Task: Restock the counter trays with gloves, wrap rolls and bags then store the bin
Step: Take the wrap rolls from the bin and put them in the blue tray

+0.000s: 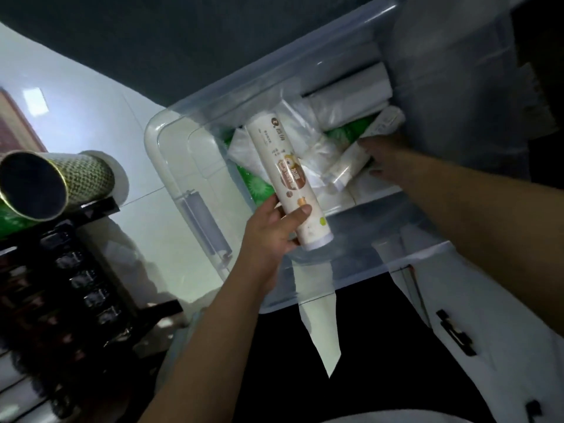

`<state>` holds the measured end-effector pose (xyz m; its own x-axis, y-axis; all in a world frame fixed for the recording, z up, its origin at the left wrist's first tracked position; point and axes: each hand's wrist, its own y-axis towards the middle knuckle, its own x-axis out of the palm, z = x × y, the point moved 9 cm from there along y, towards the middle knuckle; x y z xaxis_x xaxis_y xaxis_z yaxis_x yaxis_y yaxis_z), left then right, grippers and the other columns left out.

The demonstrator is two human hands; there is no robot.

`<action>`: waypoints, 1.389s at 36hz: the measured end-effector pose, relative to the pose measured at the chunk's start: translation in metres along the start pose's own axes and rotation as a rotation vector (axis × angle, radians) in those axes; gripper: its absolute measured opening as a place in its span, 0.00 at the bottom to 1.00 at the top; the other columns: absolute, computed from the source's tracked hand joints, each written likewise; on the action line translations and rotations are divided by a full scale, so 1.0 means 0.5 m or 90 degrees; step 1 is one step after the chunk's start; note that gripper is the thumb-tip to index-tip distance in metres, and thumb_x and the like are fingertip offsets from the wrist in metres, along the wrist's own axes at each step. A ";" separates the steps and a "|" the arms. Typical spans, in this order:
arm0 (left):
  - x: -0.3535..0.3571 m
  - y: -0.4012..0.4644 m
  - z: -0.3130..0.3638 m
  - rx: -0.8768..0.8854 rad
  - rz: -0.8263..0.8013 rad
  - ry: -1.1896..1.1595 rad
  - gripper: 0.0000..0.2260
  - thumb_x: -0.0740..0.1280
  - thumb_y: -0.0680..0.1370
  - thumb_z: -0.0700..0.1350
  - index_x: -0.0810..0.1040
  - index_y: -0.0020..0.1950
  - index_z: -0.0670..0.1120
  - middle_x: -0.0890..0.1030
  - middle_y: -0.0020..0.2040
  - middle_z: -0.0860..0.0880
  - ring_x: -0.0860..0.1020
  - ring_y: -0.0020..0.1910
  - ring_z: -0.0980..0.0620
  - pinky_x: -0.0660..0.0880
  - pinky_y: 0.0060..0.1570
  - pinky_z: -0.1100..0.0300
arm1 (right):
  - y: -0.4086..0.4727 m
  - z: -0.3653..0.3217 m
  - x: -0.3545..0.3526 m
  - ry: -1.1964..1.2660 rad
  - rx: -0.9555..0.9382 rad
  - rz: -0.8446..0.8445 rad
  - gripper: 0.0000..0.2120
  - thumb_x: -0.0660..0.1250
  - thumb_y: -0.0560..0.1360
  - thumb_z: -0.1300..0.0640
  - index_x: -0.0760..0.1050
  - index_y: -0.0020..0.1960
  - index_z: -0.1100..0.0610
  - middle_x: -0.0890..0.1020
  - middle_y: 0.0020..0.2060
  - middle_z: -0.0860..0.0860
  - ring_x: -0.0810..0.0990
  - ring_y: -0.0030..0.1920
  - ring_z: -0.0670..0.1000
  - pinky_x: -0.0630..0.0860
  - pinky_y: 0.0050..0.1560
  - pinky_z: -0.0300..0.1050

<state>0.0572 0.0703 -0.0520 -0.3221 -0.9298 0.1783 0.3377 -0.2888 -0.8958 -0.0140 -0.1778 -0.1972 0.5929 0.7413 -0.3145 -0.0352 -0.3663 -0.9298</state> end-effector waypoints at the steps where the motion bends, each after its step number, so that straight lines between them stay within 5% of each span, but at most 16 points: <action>1: -0.003 -0.004 -0.002 0.003 0.003 -0.018 0.12 0.71 0.76 0.37 0.79 0.57 0.49 0.86 0.53 0.49 0.85 0.51 0.50 0.82 0.40 0.55 | 0.008 -0.003 0.009 0.015 0.017 0.002 0.30 0.69 0.75 0.51 0.63 0.73 0.54 0.77 0.63 0.54 0.78 0.54 0.55 0.76 0.40 0.48; 5: -0.013 -0.018 -0.006 0.013 0.015 -0.047 0.13 0.71 0.76 0.37 0.79 0.60 0.46 0.86 0.55 0.48 0.85 0.52 0.48 0.81 0.40 0.56 | 0.023 0.004 0.038 0.143 0.122 0.018 0.26 0.64 0.79 0.49 0.62 0.74 0.55 0.72 0.69 0.54 0.74 0.66 0.56 0.73 0.64 0.50; 9: -0.008 -0.041 0.004 0.004 0.016 -0.035 0.14 0.71 0.76 0.38 0.79 0.61 0.47 0.86 0.55 0.49 0.85 0.52 0.49 0.82 0.42 0.55 | -0.015 -0.003 0.042 0.095 0.128 -0.008 0.23 0.61 0.81 0.48 0.64 0.73 0.55 0.73 0.67 0.52 0.72 0.66 0.55 0.70 0.68 0.51; 17: 0.019 -0.144 0.097 0.043 0.002 0.017 0.19 0.71 0.76 0.38 0.76 0.67 0.44 0.83 0.60 0.46 0.84 0.55 0.48 0.82 0.46 0.54 | -0.269 -0.077 -0.056 0.058 -0.165 -0.031 0.27 0.75 0.71 0.63 0.71 0.67 0.58 0.80 0.55 0.54 0.81 0.45 0.51 0.79 0.40 0.48; 22: 0.030 -0.223 0.157 0.071 -0.006 0.065 0.21 0.72 0.76 0.39 0.75 0.68 0.45 0.83 0.60 0.47 0.83 0.57 0.48 0.81 0.54 0.47 | -0.445 -0.108 -0.124 0.017 -0.373 -0.043 0.23 0.77 0.67 0.64 0.74 0.59 0.52 0.81 0.48 0.43 0.81 0.45 0.39 0.80 0.40 0.37; 28: 0.032 -0.287 0.212 0.134 -0.061 0.152 0.19 0.73 0.75 0.39 0.78 0.65 0.51 0.85 0.55 0.54 0.84 0.55 0.51 0.82 0.52 0.51 | -0.621 -0.112 -0.167 -0.007 -0.513 -0.040 0.25 0.78 0.66 0.66 0.75 0.60 0.53 0.84 0.48 0.45 0.83 0.44 0.38 0.78 0.41 0.32; 34: 0.036 -0.319 0.239 0.141 -0.169 0.212 0.26 0.74 0.74 0.40 0.73 0.70 0.54 0.83 0.57 0.53 0.84 0.52 0.54 0.83 0.42 0.57 | -0.773 -0.059 -0.207 0.085 -0.545 0.047 0.30 0.78 0.66 0.66 0.76 0.64 0.48 0.84 0.50 0.45 0.84 0.47 0.42 0.81 0.44 0.36; 39: 0.055 -0.346 0.240 0.183 -0.292 0.332 0.26 0.75 0.73 0.41 0.74 0.68 0.58 0.84 0.56 0.56 0.83 0.55 0.54 0.82 0.47 0.56 | -0.851 0.071 -0.222 0.201 -0.517 0.139 0.29 0.78 0.67 0.63 0.76 0.64 0.45 0.84 0.51 0.48 0.83 0.49 0.45 0.80 0.46 0.43; 43: 0.092 -0.392 0.207 0.183 -0.403 0.387 0.27 0.76 0.73 0.40 0.74 0.68 0.56 0.84 0.56 0.55 0.83 0.55 0.54 0.81 0.46 0.61 | -0.905 0.197 -0.244 0.291 -0.490 0.235 0.29 0.78 0.67 0.61 0.75 0.62 0.39 0.83 0.51 0.43 0.82 0.49 0.40 0.79 0.40 0.33; 47: 0.153 -0.471 0.148 0.191 -0.507 0.443 0.29 0.76 0.71 0.39 0.73 0.69 0.56 0.83 0.59 0.53 0.83 0.57 0.52 0.81 0.51 0.58 | -0.949 0.326 -0.289 0.373 -0.451 0.308 0.30 0.78 0.67 0.59 0.75 0.64 0.41 0.83 0.52 0.43 0.82 0.53 0.45 0.81 0.47 0.47; 50: 0.201 -0.538 0.092 0.191 -0.579 0.487 0.34 0.78 0.67 0.42 0.71 0.71 0.54 0.82 0.61 0.52 0.82 0.59 0.52 0.81 0.55 0.56 | -0.990 0.415 -0.340 0.432 -0.451 0.375 0.32 0.78 0.67 0.60 0.74 0.66 0.41 0.82 0.55 0.44 0.82 0.54 0.46 0.81 0.46 0.44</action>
<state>-0.0253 0.0440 0.2257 -0.9494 -0.0176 0.3135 -0.1229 -0.8979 -0.4228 -0.2646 -0.0058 0.2770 0.9544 -0.0276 -0.2973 -0.1173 -0.9503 -0.2882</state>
